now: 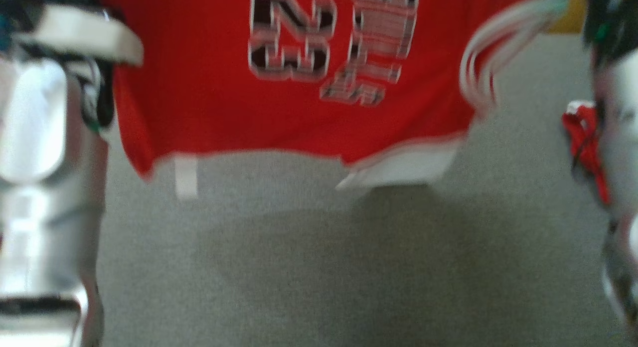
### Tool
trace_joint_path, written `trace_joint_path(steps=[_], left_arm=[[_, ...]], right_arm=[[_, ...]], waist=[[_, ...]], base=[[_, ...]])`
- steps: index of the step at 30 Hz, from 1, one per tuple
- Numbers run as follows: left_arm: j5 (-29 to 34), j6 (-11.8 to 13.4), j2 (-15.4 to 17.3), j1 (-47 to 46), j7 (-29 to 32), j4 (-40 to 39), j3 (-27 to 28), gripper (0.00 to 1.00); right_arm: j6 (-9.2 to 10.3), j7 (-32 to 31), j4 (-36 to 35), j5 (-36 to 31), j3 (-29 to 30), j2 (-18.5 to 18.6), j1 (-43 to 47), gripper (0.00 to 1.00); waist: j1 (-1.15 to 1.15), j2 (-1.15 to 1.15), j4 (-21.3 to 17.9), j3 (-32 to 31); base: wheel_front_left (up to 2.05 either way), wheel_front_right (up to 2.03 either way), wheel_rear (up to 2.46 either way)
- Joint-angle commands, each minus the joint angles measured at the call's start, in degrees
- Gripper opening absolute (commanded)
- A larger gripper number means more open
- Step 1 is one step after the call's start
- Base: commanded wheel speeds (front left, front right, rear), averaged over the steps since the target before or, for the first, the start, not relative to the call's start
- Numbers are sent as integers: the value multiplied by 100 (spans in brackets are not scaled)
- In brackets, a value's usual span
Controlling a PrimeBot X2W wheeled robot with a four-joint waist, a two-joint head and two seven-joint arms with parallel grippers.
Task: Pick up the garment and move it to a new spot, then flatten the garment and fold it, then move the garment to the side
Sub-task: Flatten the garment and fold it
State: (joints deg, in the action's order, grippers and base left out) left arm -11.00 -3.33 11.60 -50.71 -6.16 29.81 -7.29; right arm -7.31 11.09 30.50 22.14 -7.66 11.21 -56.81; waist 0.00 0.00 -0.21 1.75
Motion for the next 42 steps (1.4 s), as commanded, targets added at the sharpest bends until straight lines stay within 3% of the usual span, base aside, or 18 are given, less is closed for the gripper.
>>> trace_joint_path(steps=[1,5,9,15,20,26,32,42], left_arm=[[76,174,186,-802,-237,-11,230,0],[213,449,176,-1508,-722,319,295,0],[276,542,140,-2071,-873,332,357,0],[216,463,-66,-1759,-882,-26,567,0],[37,362,-328,-611,-883,89,865,0],[-150,265,-698,1291,-883,-14,1397,0],[-279,191,-854,2856,-883,38,1752,0],[-900,324,-870,4405,-884,74,1373,0]], right_arm=[[-18,161,47,-202,-2,-79,-868,0],[-18,356,424,-574,245,-85,-1883,0],[-18,386,314,-834,513,-80,-2566,0],[-18,389,138,-732,771,-109,-2433,0],[-18,390,-189,-220,520,-196,-1271,0],[-18,390,-1110,733,101,-317,1264,0],[-18,390,-1419,1278,-209,-374,3548,0],[-18,390,-1236,1500,-530,-471,5546,0]], waist=[[0,0,-17,560],[0,0,-28,1042],[0,0,-30,1407],[0,0,-82,1748],[0,0,-200,1758],[0,0,-364,1479],[0,0,-544,1059],[0,0,-634,125]], base=[[0,0,0],[0,0,0],[0,0,0],[0,0,0],[0,0,0],[0,0,0],[0,0,0],[0,0,0]])
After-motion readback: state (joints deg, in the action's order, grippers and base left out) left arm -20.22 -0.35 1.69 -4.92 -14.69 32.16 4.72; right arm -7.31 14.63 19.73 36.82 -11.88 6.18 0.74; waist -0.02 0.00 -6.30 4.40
